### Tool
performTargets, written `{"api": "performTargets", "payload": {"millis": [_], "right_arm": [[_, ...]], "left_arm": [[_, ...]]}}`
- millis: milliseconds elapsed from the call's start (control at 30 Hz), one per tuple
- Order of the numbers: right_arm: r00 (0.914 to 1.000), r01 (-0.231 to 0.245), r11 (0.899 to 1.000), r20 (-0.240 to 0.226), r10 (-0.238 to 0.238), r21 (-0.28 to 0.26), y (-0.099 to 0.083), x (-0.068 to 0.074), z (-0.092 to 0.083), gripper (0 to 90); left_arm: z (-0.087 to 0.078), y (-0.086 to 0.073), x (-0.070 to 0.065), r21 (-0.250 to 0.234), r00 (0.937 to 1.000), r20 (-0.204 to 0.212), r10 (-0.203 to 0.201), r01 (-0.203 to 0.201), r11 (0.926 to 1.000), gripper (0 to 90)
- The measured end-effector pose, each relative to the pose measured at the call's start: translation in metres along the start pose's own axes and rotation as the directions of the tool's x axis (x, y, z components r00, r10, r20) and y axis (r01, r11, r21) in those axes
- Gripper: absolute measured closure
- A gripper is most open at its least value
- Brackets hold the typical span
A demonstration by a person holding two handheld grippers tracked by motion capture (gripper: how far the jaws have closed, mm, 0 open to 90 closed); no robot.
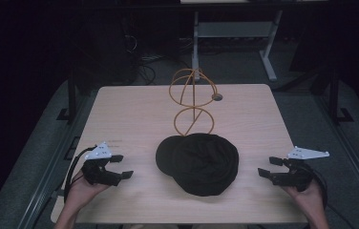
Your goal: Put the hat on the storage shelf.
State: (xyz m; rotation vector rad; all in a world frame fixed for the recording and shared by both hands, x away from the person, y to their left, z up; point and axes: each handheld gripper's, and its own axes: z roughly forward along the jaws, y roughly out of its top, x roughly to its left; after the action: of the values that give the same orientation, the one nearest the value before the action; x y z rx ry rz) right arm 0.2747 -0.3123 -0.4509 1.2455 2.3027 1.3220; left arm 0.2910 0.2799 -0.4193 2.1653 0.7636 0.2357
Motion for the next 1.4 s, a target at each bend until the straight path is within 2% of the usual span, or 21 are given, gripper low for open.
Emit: {"api": "performTargets", "payload": {"millis": [233, 333, 500, 533, 600, 733, 767, 800, 867, 900, 933, 1000, 1033, 1100, 1200, 1233, 1300, 1367, 1400], "right_arm": [[0.9999, 0.01, 1.0, -0.006, -0.01, 0.006, 0.001, 0.002, 0.0, 23.3], [0.9999, 0.013, 1.0, -0.003, -0.013, -0.001, 0.002, 0.003, -0.002, 23.1], [0.9998, 0.021, 1.0, 0.004, -0.021, -0.005, 0.002, 0.005, -0.002, 22.7], [0.9997, 0.023, 1.0, 0.004, -0.023, -0.004, 0.002, 0.005, -0.002, 22.7], [0.9996, 0.028, 1.0, 0.001, -0.028, -0.002, 0.003, 0.006, -0.001, 22.7], [0.9996, 0.03, 1.0, -0.001, -0.03, 0.0, 0.003, 0.007, 0.0, 22.7], [0.9996, 0.03, 1.0, -0.001, -0.03, 0.0, 0.003, 0.007, 0.0, 22.7], [0.9995, 0.031, 1.0, -0.002, -0.031, 0.0, 0.003, 0.007, 0.0, 22.7], [0.9994, 0.034, 0.999, -0.003, -0.034, 0.004, 0.003, 0.007, 0.001, 22.7], [0.9994, 0.034, 0.999, -0.003, -0.034, 0.004, 0.003, 0.007, 0.001, 22.7], [0.9994, 0.035, 0.999, -0.005, -0.035, 0.003, 0.003, 0.007, 0.001, 22.6], [0.9994, 0.034, 0.999, -0.006, -0.034, 0.001, 0.003, 0.007, 0.0, 22.6], [0.9995, 0.031, 1.0, -0.008, -0.031, 0.0, 0.003, 0.008, 0.0, 22.5], [0.9994, 0.032, 0.999, -0.011, -0.032, 0.001, 0.003, 0.008, 0.0, 22.5], [0.9992, 0.037, 0.999, -0.013, -0.037, 0.005, 0.003, 0.008, 0.001, 22.5], [0.9993, 0.035, 0.999, -0.014, -0.035, 0.006, 0.003, 0.009, 0.001, 22.5], [0.9992, 0.037, 0.999, -0.014, -0.037, 0.006, 0.003, 0.009, 0.001, 22.5], [0.9992, 0.037, 0.999, -0.016, -0.037, 0.005, 0.003, 0.008, 0.0, 22.5], [0.9992, 0.038, 0.999, -0.016, -0.037, 0.004, 0.003, 0.008, 0.0, 22.5]], "left_arm": [[0.001, 0.015, -0.012, -0.012, 0.9989, 0.024, 0.04, -0.039, 0.9992, 23.5], [0.002, 0.026, -0.024, -0.018, 0.9958, 0.047, 0.079, -0.078, 0.9968, 23.5], [0.002, 0.037, -0.036, -0.035, 0.9919, 0.077, 0.101, -0.099, 0.9945, 23.5], [0.003, 0.044, -0.043, -0.048, 0.9888, 0.095, 0.115, -0.111, 0.9927, 23.5], [0.005, 0.05, -0.048, -0.056, 0.9862, 0.106, 0.127, -0.122, 0.9909, 23.5], [0.013, 0.064, -0.062, -0.064, 0.9758, 0.14, 0.168, -0.161, 0.985, 24.0], [0.013, 0.064, -0.062, -0.064, 0.9758, 0.14, 0.168, -0.161, 0.985, 24.1], [0.018, 0.071, -0.068, -0.066, 0.97, 0.157, 0.185, -0.177, 0.982, 24.2], [0.025, 0.077, -0.074, -0.053, 0.9632, 0.175, 0.204, -0.198, 0.9788, 25.5], [0.025, 0.077, -0.074, -0.053, 0.9632, 0.175, 0.204, -0.198, 0.9788, 27.0], [0.032, 0.083, -0.079, -0.049, 0.957, 0.203, 0.207, -0.201, 0.9784, 27.9], [0.038, 0.087, -0.085, -0.041, 0.9515, 0.214, 0.221, -0.217, 0.9752, 28.0], [0.038, 0.087, -0.085, -0.041, 0.9515, 0.214, 0.221, -0.217, 0.9752, 28.1], [0.047, 0.093, -0.093, -0.031, 0.9421, 0.23, 0.244, -0.244, 0.9694, 28.3], [0.054, 0.097, -0.1, -0.018, 0.9348, 0.242, 0.26, -0.264, 0.9644, 28.8], [0.054, 0.097, -0.1, -0.018, 0.9348, 0.242, 0.26, -0.264, 0.9644, 28.8], [0.061, 0.101, -0.105, -0.008, 0.9289, 0.251, 0.272, -0.279, 0.9603, 29.6], [0.064, 0.103, -0.107, -0.005, 0.9284, 0.255, 0.27, -0.278, 0.9606, 29.8], [0.069, 0.104, -0.109, -0.003, 0.9244, 0.262, 0.277, -0.286, 0.9581, 30.4]]}}
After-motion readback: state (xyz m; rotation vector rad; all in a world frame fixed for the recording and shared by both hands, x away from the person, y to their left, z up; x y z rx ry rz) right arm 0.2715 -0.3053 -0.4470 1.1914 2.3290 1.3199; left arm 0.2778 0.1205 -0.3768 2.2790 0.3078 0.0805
